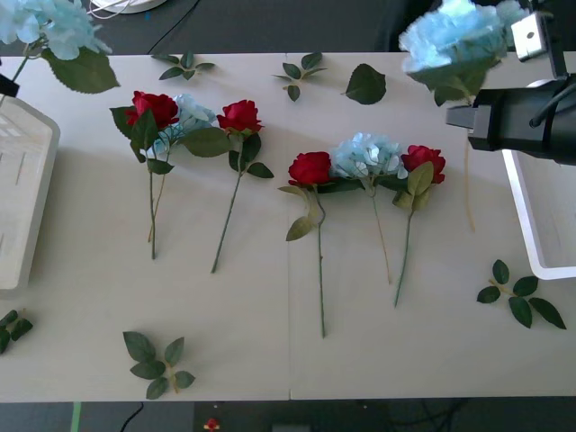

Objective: Place the red flowers into the right box and the blue flowers into the left box. If a person shows an open palm, hand one flower to the person first, then continue sorting.

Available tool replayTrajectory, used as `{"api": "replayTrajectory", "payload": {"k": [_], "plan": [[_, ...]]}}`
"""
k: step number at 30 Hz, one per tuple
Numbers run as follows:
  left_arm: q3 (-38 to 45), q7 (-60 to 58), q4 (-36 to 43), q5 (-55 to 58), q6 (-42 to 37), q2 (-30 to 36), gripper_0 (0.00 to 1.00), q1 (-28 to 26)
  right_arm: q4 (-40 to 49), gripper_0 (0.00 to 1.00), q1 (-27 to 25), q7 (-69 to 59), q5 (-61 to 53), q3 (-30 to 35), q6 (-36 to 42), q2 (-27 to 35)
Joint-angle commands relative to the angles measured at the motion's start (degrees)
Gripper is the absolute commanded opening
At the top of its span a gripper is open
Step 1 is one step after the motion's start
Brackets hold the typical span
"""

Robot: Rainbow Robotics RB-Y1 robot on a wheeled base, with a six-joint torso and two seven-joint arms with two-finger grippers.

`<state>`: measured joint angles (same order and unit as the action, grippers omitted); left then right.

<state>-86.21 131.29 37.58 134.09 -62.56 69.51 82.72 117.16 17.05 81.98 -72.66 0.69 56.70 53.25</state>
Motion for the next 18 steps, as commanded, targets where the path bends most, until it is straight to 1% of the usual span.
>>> {"api": "replayTrajectory", "payload": {"k": [1, 2, 4, 6, 8, 10, 11, 13, 16, 17, 18], "plan": [[22.7, -2.5, 4.7, -12.3, 4.5, 2.5, 0.00, -12.2, 4.6, 0.00, -0.5, 9.9, -9.2, 3.4, 0.2, -3.5], [25.1, -2.6, 5.4, -14.3, 5.1, 2.4, 0.00, -13.6, 4.7, 0.00, -0.5, 11.6, -10.7, 3.5, 0.2, -3.9], [33.7, -3.3, 7.9, -20.5, 6.2, 2.3, 0.00, -18.6, 4.7, 0.00, -0.4, 19.0, -16.7, 3.4, 0.2, -5.7], [38.1, -3.8, 10.1, -23.4, 6.7, 2.3, 0.00, -21.5, 4.7, 0.00, -0.4, 23.8, -19.9, 3.1, 0.2, -6.6], [44.4, -6.0, 13.6, -27.2, 7.4, 2.6, 0.00, -26.0, 4.7, 0.00, -0.3, 30.3, -23.2, 2.2, 0.3, -7.7], [52.2, -8.8, 18.3, -31.1, 8.5, 3.0, 0.00, -32.3, 4.7, 0.00, 0.2, 36.6, -26.1, 0.7, 0.3, -9.0], [54.0, -9.3, 19.5, -32.1, 8.7, 3.3, 0.00, -33.9, 4.7, 0.00, 0.3, 37.7, -26.7, 0.3, 0.3, -9.2], [62.7, -11.1, 23.9, -35.7, 9.6, 3.4, 0.00, -40.4, 4.7, 0.00, 1.1, 41.0, -28.6, -1.0, 0.2, -10.0], [77.4, -11.9, 30.3, -42.3, 9.6, 3.3, 0.00, -52.0, 4.0, 0.00, 2.7, 41.9, -31.7, -4.0, 0.2, -11.6], [79.8, -11.9, 31.3, -43.5, 9.6, 3.2, 0.00, -53.9, 3.9, 0.00, 3.1, 41.9, -32.3, -4.7, 0.2, -11.8], [83.8, -11.9, 33.2, -45.3, 9.5, 3.1, 0.00, -57.4, 3.3, 0.00, 3.8, 41.9, -33.3, -6.0, 0.2, -12.2]]}}
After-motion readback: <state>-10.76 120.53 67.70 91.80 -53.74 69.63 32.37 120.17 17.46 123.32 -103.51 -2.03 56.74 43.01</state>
